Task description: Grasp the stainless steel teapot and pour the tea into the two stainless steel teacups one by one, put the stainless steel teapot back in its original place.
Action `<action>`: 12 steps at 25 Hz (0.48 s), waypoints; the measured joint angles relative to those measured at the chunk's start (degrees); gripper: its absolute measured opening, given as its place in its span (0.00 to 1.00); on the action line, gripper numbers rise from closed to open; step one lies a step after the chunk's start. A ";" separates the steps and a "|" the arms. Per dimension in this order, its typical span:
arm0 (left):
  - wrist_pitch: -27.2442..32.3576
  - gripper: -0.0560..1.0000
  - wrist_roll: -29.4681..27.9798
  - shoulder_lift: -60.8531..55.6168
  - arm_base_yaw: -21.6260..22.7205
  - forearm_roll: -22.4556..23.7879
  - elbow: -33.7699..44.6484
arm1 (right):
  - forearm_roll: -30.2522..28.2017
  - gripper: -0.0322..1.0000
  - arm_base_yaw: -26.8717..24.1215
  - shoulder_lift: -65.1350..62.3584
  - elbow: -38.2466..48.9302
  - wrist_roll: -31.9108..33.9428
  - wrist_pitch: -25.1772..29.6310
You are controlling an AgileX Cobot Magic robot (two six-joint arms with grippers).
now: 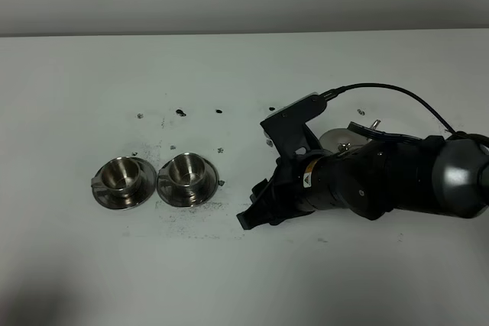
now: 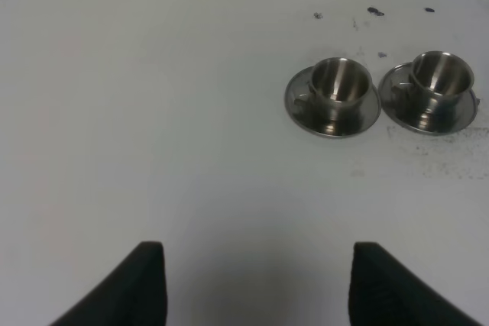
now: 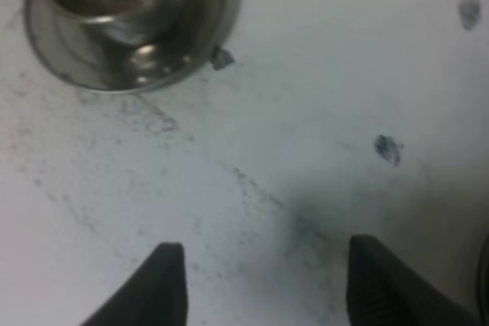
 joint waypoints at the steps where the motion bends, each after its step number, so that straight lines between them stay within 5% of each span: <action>1: 0.00 0.54 0.00 0.00 0.00 0.00 0.00 | 0.00 0.49 -0.35 0.00 0.00 0.39 0.41; 12: 0.00 0.54 0.00 0.00 0.00 0.00 0.00 | -2.65 0.47 -2.46 0.00 0.00 2.59 3.70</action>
